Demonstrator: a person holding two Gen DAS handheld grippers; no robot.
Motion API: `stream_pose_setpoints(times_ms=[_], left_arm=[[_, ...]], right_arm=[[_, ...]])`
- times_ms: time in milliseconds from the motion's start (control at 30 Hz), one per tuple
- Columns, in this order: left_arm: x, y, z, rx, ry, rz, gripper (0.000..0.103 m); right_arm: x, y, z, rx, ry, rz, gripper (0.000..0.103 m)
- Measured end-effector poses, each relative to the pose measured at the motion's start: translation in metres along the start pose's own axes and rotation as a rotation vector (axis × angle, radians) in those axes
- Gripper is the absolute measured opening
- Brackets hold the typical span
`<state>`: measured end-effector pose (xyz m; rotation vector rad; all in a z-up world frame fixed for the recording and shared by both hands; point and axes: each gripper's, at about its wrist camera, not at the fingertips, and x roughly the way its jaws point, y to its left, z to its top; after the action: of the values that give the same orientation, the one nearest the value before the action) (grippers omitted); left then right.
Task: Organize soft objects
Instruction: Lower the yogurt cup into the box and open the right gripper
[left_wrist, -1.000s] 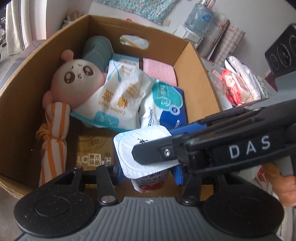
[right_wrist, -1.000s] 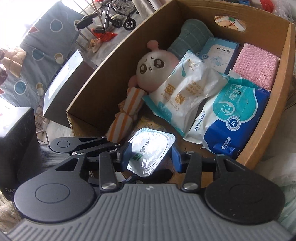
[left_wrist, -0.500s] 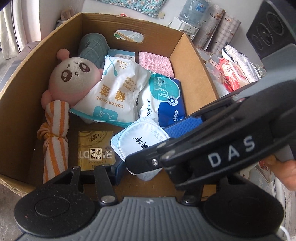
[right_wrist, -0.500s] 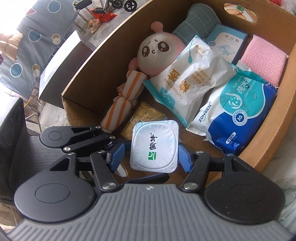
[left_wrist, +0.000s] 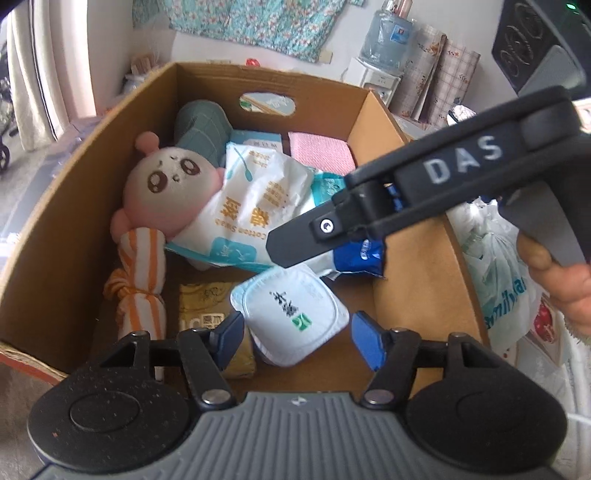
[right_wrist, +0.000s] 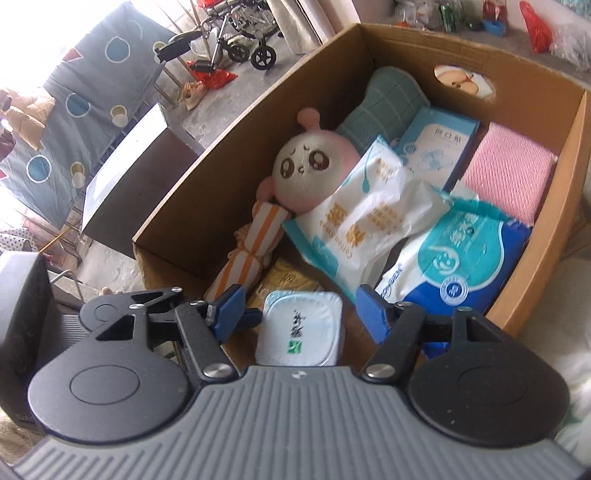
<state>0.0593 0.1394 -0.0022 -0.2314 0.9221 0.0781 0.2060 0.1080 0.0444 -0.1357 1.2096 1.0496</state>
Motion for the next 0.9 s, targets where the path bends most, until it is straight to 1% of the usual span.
stream_pose_setpoints(times_ms=[33, 167, 233, 367, 533, 667, 733, 800, 900], left_arm=[[-0.003, 0.0, -0.002, 0.012, -0.02, 0.011, 0.064], [-0.012, -0.002, -0.012, 0.046, -0.067, 0.037, 0.063], [-0.015, -0.004, -0.015, 0.062, -0.084, 0.05, 0.062], [-0.016, -0.006, -0.017, 0.08, -0.104, 0.071, 0.062], [-0.014, -0.006, -0.017, 0.083, -0.105, 0.068, 0.062], [-0.012, -0.008, -0.017, 0.092, -0.097, 0.065, 0.062], [-0.011, -0.01, -0.015, 0.091, -0.091, 0.076, 0.064], [-0.01, -0.012, -0.014, 0.088, -0.092, 0.095, 0.068], [-0.014, -0.016, -0.013, 0.089, -0.119, 0.128, 0.077]], right_arm=[[0.005, 0.001, 0.001, -0.007, 0.004, 0.002, 0.049], [0.024, 0.011, 0.004, -0.054, 0.014, 0.002, 0.037], [0.033, 0.017, 0.007, -0.076, 0.021, -0.004, 0.036], [0.052, 0.021, 0.007, -0.083, 0.064, -0.011, 0.031], [0.059, 0.021, 0.0, -0.06, 0.089, 0.006, 0.031], [0.059, 0.019, -0.005, -0.048, 0.088, 0.01, 0.031], [0.053, 0.014, -0.003, -0.024, 0.053, 0.038, 0.033], [0.042, 0.01, 0.001, -0.009, 0.006, 0.052, 0.033], [0.025, 0.005, 0.004, 0.012, -0.042, 0.074, 0.033]])
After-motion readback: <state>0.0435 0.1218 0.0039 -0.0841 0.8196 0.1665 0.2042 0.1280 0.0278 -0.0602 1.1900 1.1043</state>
